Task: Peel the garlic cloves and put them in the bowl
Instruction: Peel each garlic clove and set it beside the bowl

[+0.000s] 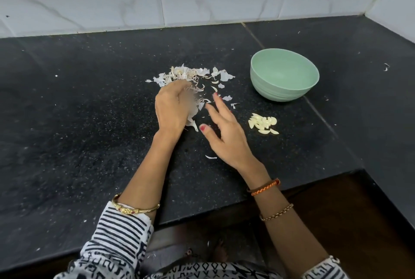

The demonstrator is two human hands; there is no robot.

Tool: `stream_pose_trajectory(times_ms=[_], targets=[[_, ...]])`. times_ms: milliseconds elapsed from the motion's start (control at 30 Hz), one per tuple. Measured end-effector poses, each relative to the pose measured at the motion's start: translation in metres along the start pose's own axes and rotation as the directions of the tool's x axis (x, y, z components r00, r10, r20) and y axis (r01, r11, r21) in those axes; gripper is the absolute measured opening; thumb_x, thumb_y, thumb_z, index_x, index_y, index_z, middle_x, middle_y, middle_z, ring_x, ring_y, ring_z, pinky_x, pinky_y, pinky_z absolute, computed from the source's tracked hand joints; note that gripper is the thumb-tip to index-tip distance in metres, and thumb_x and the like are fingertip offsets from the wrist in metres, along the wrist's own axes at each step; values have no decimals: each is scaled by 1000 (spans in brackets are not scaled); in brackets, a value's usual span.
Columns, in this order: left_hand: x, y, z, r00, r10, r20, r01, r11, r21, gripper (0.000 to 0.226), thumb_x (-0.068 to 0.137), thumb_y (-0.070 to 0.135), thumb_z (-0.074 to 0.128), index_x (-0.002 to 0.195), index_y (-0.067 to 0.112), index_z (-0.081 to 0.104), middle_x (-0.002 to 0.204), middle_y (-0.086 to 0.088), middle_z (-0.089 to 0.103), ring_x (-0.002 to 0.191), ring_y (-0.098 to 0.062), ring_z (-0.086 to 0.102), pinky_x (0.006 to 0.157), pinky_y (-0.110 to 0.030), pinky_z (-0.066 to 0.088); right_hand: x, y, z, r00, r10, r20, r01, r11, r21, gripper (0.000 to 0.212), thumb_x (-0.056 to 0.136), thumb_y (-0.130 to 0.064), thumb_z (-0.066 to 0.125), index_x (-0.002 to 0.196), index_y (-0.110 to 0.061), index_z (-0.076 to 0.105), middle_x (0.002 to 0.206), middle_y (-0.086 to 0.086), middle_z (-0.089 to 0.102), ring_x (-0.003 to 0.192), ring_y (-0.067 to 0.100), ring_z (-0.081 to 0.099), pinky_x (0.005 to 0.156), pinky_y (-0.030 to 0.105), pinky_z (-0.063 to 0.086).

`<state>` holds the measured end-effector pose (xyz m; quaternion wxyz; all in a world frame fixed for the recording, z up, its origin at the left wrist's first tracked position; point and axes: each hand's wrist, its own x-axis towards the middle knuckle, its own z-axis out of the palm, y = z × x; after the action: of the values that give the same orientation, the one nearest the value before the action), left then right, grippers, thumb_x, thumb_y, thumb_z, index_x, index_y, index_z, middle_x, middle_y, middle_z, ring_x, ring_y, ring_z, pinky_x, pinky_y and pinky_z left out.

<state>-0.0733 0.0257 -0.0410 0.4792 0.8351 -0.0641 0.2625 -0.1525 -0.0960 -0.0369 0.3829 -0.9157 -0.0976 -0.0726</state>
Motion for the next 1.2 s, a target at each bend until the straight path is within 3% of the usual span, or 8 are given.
stream_pose_trajectory(times_ms=[167, 300, 433, 567, 767, 833, 967, 1200], targets=[[2, 0, -3, 997, -83, -11, 82, 996, -40, 22, 89, 4, 54, 104, 7, 70, 94, -2, 70, 88, -18, 63, 85, -33, 50, -7, 2, -5, 968, 146, 205, -93, 964, -248, 94, 85, -48, 59, 148, -9, 1, 156, 6, -14, 143, 17, -12, 114, 29, -1], [1, 1, -3, 997, -79, -10, 78, 993, -88, 18, 88, 9, 59, 101, 9, 71, 79, 8, 64, 69, -12, 60, 70, -32, 53, -4, 0, -1, 989, 99, 112, -70, 968, -239, 64, 95, -26, 50, 146, -6, 18, 157, 6, -8, 144, 18, -1, 113, 24, 7], [0, -3, -2, 998, -13, -55, 9, 998, -57, 25, 85, -6, 53, 100, 3, 70, 92, 3, 66, 86, -11, 61, 80, -18, 48, 5, 3, 3, 995, 87, 53, -75, 979, -192, 55, 97, -19, 46, 146, -6, 23, 157, 6, -2, 144, 18, 7, 111, 25, 16], [4, -12, -2, 994, 60, -92, -64, 997, -37, 29, 76, -11, 50, 94, 1, 70, 97, -11, 69, 91, -18, 64, 82, -29, 52, 5, 4, 6, 988, 10, -153, -27, 994, -107, 46, 91, 3, 43, 137, -1, 41, 153, 11, 21, 140, 20, 21, 105, 6, 12], [-2, -1, 2, 998, 45, 50, -39, 993, -115, 23, 87, 18, 56, 100, 7, 71, 76, 5, 66, 56, -7, 59, 58, -33, 54, 7, 22, -12, 809, -58, -584, -145, 945, -295, 36, 85, -8, 41, 109, -8, 68, 105, 7, 70, 113, 34, 56, 98, 51, 37], [-6, 3, 5, 986, 122, 112, -115, 991, -69, 26, 86, 25, 56, 99, 9, 72, 76, 0, 71, 55, -14, 61, 56, -33, 53, 2, 35, -21, 831, -2, -556, -239, 901, -362, 32, 84, -17, 49, 111, -13, 67, 115, 5, 67, 118, 34, 52, 97, 57, 32], [-9, 6, 9, 964, 215, 157, -227, 972, 58, 31, 79, 4, 55, 103, 13, 71, 105, -2, 69, 95, -24, 63, 74, -27, 49, -3, 52, -32, 914, 230, -334, -349, 864, -363, 50, 85, -43, 62, 125, -14, 57, 135, 10, 50, 126, 33, 39, 101, 48, 31], [-11, 8, 11, 968, 184, 173, -202, 975, 96, 25, 80, -1, 57, 98, 8, 71, 101, -6, 67, 100, -30, 51, 80, -14, 29, 11, 58, -47, 938, 186, -292, -336, 692, -639, 35, 94, -43, 43, 110, -14, 53, 114, 10, 51, 105, 30, 44, 77, 38, 33]])
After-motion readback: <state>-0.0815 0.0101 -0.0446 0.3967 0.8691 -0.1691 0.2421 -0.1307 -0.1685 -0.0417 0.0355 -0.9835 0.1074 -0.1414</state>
